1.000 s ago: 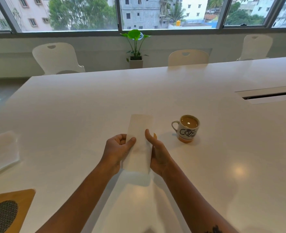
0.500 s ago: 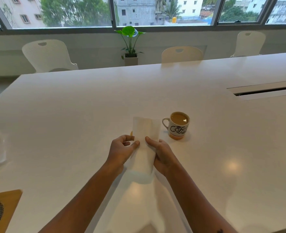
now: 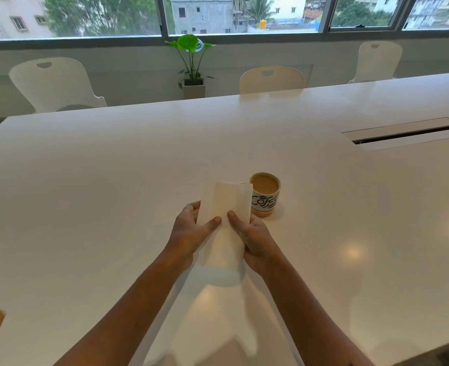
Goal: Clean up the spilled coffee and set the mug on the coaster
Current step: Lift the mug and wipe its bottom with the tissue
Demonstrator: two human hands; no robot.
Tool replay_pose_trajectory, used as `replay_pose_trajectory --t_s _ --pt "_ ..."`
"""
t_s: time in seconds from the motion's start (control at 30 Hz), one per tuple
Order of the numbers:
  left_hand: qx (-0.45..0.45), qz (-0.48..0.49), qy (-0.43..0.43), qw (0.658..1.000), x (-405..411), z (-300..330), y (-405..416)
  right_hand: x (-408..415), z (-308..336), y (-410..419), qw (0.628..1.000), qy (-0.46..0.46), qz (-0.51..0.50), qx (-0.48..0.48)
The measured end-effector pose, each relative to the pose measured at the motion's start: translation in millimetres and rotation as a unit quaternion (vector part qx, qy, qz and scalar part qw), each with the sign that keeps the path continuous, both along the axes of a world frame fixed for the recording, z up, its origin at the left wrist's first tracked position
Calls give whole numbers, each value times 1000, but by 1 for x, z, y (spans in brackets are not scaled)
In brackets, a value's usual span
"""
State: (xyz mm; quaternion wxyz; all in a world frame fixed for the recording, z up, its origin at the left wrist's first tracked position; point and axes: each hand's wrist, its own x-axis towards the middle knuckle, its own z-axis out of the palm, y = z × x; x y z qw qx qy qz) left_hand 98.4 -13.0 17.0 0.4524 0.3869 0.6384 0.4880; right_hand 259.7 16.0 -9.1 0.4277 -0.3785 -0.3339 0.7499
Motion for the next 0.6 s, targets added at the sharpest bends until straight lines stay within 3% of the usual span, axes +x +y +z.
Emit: replay_pose_trajectory --t_s 0.43,0.6 --pt "27 -19 -12 999 16 15 3 41 19 2 999 29 26 15" --pt "22 -24 -20 999 25 25 6 64 25 4 997 -46 17 58"
